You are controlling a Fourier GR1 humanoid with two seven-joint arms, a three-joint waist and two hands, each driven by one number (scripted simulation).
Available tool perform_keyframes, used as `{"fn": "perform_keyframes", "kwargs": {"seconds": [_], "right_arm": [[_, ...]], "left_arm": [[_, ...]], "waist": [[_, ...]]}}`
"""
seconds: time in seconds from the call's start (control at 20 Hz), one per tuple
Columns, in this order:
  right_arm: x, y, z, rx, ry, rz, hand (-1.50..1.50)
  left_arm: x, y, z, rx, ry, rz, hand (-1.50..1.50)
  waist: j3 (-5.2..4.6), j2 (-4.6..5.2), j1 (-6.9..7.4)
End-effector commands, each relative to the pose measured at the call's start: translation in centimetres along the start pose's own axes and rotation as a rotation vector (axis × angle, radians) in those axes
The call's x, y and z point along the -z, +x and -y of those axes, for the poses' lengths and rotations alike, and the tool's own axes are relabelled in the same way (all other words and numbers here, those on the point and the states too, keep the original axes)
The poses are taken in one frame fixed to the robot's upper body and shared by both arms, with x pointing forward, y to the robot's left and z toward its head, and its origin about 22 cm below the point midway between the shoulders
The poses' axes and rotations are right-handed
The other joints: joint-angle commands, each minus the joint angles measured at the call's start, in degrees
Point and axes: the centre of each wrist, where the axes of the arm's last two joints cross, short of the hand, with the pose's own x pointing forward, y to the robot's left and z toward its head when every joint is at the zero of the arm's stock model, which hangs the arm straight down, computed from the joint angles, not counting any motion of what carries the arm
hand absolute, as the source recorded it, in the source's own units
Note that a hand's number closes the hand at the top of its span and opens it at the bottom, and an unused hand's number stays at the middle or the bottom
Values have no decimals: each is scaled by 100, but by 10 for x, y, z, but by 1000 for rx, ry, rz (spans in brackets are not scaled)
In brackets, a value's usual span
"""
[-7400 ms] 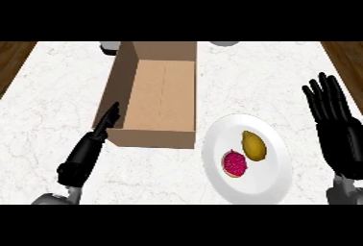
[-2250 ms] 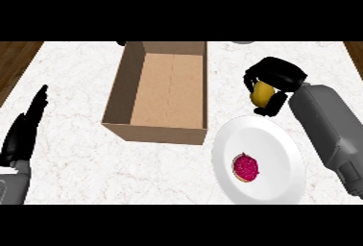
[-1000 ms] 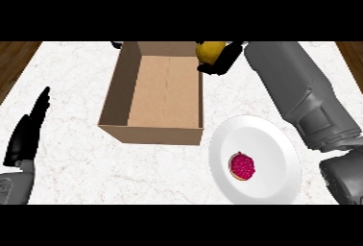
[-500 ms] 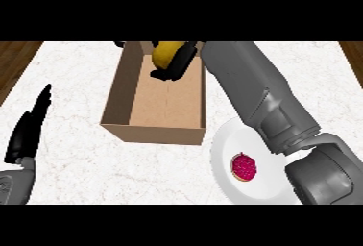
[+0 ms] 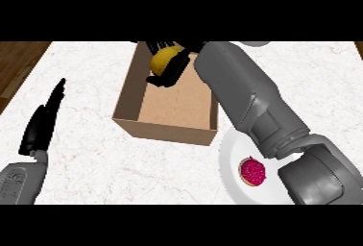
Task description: Pick the lemon from the plate and place it in the cardboard box
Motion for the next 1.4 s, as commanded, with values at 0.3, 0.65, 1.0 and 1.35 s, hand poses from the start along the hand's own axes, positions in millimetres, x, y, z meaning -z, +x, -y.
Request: {"fn": "perform_keyframes", "kwargs": {"seconds": [0.3,0.65,1.0,1.35], "right_arm": [[-17,-24,-24,110,48,-199,-150],[-12,-17,-17,210,-79,-68,-150],[-12,-17,-14,447,-266,-33,-150],[-33,-36,14,541,-284,-14,-150]], "left_arm": [[10,18,13,12,-42,54,0],[10,15,20,-4,-41,54,0],[11,7,0,7,3,9,0],[3,0,-10,0,23,-9,0]], "waist": [[0,73,330],[4,58,323],[13,50,83],[17,51,-127]]}}
